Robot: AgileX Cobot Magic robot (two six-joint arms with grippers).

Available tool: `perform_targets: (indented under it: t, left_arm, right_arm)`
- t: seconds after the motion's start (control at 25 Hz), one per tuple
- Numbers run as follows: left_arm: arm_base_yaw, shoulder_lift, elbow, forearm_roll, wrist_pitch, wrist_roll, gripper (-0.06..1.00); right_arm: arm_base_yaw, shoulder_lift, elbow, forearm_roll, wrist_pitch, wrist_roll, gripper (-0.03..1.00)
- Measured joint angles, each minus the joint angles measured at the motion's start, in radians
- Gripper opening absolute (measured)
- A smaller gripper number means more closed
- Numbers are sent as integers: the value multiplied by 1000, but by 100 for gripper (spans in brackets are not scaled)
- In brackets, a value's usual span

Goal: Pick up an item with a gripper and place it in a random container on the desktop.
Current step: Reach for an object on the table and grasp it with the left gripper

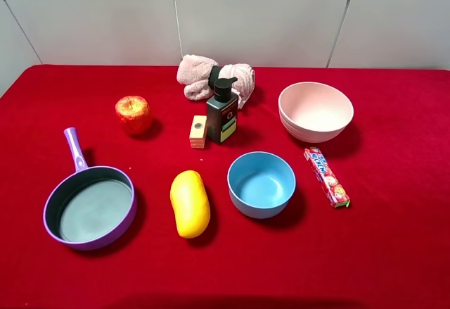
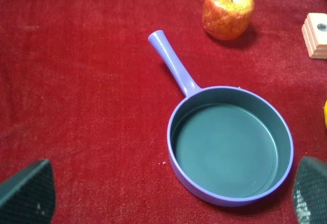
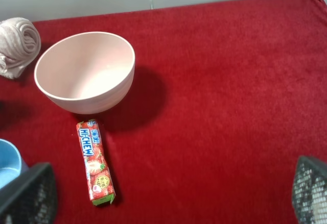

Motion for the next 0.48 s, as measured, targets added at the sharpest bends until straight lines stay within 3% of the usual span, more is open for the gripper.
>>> perform_targets:
  t: [0.48]
  left_arm:
    - [0,0,0,0,0,0,91]
  right_arm:
    - [0,0,0,0,0,0,69]
